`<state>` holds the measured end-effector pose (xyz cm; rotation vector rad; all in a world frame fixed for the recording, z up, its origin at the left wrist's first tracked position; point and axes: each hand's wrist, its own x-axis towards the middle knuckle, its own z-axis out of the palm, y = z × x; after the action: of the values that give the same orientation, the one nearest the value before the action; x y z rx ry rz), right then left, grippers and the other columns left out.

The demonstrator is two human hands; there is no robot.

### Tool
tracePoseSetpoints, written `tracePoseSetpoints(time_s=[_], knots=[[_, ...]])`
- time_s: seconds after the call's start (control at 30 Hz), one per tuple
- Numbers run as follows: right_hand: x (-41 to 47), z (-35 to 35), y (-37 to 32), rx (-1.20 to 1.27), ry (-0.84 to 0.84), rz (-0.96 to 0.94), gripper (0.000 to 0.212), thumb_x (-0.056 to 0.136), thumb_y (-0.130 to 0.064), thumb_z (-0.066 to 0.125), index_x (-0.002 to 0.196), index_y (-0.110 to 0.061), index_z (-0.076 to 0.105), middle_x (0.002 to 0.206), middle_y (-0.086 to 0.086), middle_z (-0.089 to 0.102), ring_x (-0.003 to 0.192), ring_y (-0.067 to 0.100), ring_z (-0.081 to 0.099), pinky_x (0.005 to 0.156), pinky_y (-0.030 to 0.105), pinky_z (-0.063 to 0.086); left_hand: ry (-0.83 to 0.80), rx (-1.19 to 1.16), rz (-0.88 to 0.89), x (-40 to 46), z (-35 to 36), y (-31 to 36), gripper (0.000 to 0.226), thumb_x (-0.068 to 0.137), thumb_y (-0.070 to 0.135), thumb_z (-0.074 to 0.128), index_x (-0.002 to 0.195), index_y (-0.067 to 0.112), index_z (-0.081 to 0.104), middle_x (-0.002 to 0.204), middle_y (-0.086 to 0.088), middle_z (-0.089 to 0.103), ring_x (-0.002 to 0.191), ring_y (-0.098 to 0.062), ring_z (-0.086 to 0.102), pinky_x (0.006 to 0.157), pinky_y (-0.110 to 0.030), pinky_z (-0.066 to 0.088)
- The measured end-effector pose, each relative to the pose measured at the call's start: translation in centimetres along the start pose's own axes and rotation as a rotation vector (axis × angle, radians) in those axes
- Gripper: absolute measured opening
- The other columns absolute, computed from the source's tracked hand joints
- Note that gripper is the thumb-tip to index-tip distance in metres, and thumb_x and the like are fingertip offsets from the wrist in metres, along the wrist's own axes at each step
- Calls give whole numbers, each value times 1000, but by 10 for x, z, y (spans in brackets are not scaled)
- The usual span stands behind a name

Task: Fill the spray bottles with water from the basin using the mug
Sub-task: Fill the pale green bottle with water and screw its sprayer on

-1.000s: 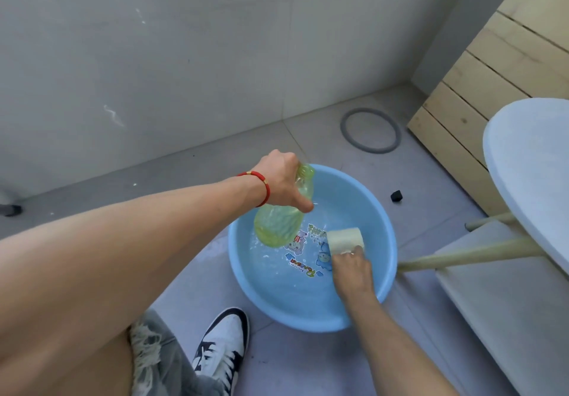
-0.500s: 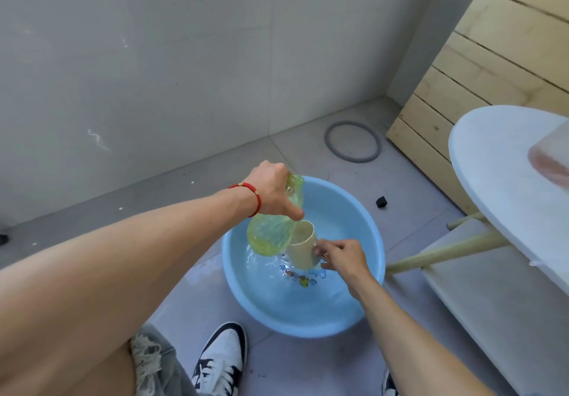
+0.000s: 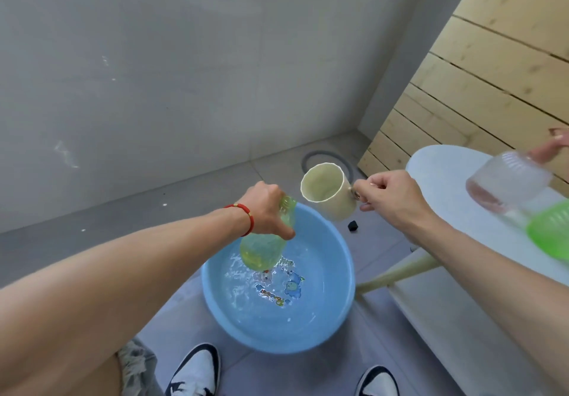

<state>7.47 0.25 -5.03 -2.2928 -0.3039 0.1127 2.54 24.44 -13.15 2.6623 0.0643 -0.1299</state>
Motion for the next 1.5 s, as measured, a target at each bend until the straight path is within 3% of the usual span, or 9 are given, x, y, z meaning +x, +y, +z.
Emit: tracePoseSetpoints(time_s=[0.07, 0.13, 0.3, 0.5, 0.67, 0.8, 1.0, 1.3, 1.5], knots=[[-7, -4, -11, -98, 48, -60, 38, 86, -30, 65, 57, -6, 59, 51, -2, 47, 56, 22, 59, 63, 34, 51, 9, -4, 23, 0, -1, 4, 48, 56, 50, 88, 61, 14, 55, 56, 0, 54, 57, -17, 49, 51, -28, 39], [-16, -3, -19, -174, 94, -113, 39, 87, -32, 65, 61, -3, 60, 52, 1, 45, 47, 13, 42, 51, 25, 39, 12, 1, 38, 0, -1, 8, 48, 57, 50, 88, 61, 14, 56, 56, 0, 54, 57, -19, 51, 51, -28, 41], [-26, 1, -29, -208, 163, -202, 37, 89, -24, 66, 60, -2, 59, 51, 3, 44, 42, 10, 44, 33, 10, 28, 7, 5, 57, -1, 0, 10, 49, 59, 51, 89, 60, 17, 53, 57, 2, 54, 58, -18, 51, 51, -28, 38], [-25, 5, -27, -278, 220, -297, 38, 89, -23, 66, 55, -11, 53, 47, 0, 43, 46, 13, 38, 46, 22, 34, -14, 32, 38, 1, 3, 7, 52, 57, 55, 88, 67, 16, 57, 63, -1, 59, 62, -21, 55, 54, -31, 43], [-24, 6, -24, -337, 233, -398, 32, 89, -24, 66, 60, -11, 60, 51, 1, 52, 55, 26, 50, 57, 39, 46, -48, 35, 40, 2, 4, 7, 52, 57, 56, 90, 71, 16, 61, 66, 0, 61, 65, -22, 60, 54, -31, 45], [-23, 8, -23, -371, 233, -457, 33, 88, -23, 66, 58, -13, 56, 49, -7, 45, 54, 27, 48, 56, 41, 47, -70, 49, 39, 2, 5, 8, 53, 59, 56, 91, 76, 15, 62, 71, -2, 62, 68, -22, 60, 56, -34, 51], [-20, 10, -21, -404, 231, -516, 33, 89, -23, 65, 60, -9, 59, 54, 1, 52, 58, 26, 50, 57, 38, 45, -80, 53, 29, 2, 4, 9, 54, 60, 53, 92, 71, 16, 54, 70, -2, 57, 66, -22, 55, 55, -31, 44], [-18, 14, -18, -456, 275, -619, 35, 86, -35, 49, 58, -15, 47, 63, 5, 62, 70, 26, 57, 59, 40, 50, -95, 58, 33, 3, 7, 8, 57, 59, 54, 92, 68, 16, 51, 67, -1, 54, 62, -20, 51, 53, -31, 41], [-16, 15, -15, -489, 289, -652, 37, 88, -33, 50, 60, -9, 55, 65, 6, 62, 72, 26, 58, 60, 41, 51, -97, 63, 42, 3, 8, 9, 58, 60, 54, 92, 68, 16, 50, 66, -1, 53, 63, -20, 51, 55, -32, 41]])
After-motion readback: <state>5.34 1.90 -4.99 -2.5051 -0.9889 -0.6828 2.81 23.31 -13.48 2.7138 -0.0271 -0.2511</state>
